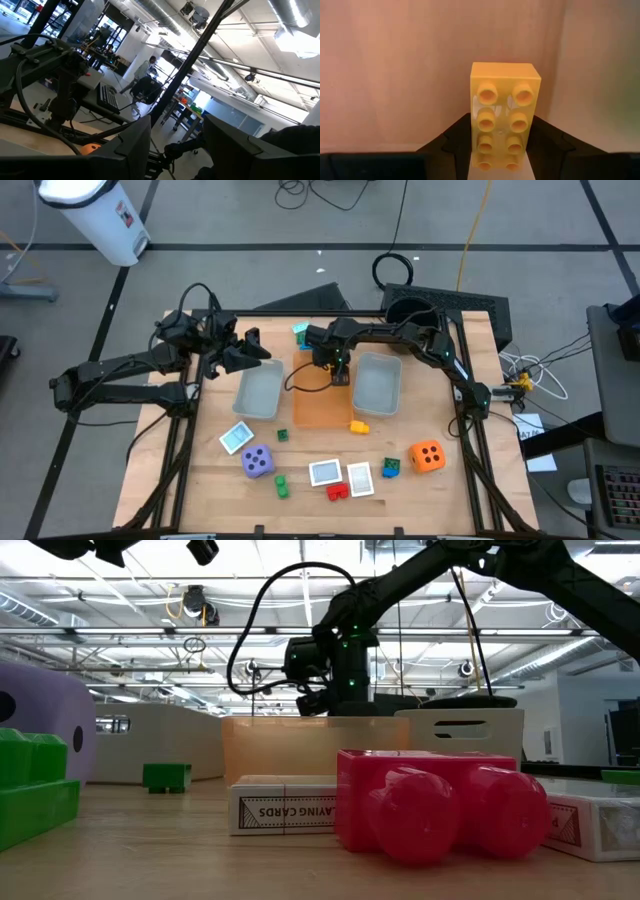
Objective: Pick & Place Toys
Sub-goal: Put the yellow game piece into the orange bin, then put the light blue deck of cards into the right gray bin
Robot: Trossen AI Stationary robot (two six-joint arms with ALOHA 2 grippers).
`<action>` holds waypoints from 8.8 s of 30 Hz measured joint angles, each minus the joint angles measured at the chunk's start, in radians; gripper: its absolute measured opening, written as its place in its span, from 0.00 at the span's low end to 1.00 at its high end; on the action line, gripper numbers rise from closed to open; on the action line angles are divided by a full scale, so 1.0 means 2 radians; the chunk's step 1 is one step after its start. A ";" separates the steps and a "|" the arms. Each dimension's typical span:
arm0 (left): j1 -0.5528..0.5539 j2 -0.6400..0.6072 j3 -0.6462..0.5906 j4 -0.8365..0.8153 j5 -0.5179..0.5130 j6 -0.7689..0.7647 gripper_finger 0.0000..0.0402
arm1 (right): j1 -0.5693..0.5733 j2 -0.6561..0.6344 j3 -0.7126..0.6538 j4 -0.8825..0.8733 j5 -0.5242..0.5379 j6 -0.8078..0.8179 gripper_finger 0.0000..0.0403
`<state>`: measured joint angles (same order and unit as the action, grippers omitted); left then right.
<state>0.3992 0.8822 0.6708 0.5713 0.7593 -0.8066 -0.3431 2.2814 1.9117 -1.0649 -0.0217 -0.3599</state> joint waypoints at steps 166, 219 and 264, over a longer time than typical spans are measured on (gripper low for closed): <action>-0.455 0.251 0.001 -0.712 -0.367 -0.173 0.99 | 0.341 -0.546 -0.595 0.852 0.222 0.410 0.42; -0.455 0.252 -0.028 -0.704 -0.339 -0.176 0.90 | 0.341 -0.546 -0.595 0.850 0.222 0.396 0.42; -0.455 0.032 -0.030 -0.785 -0.287 -0.251 0.73 | 0.321 -0.546 -0.595 0.855 0.220 0.392 0.42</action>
<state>-0.5102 0.9453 0.6104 -0.9996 0.1843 -1.3082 0.2993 1.1896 0.7219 0.6460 0.4183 0.4241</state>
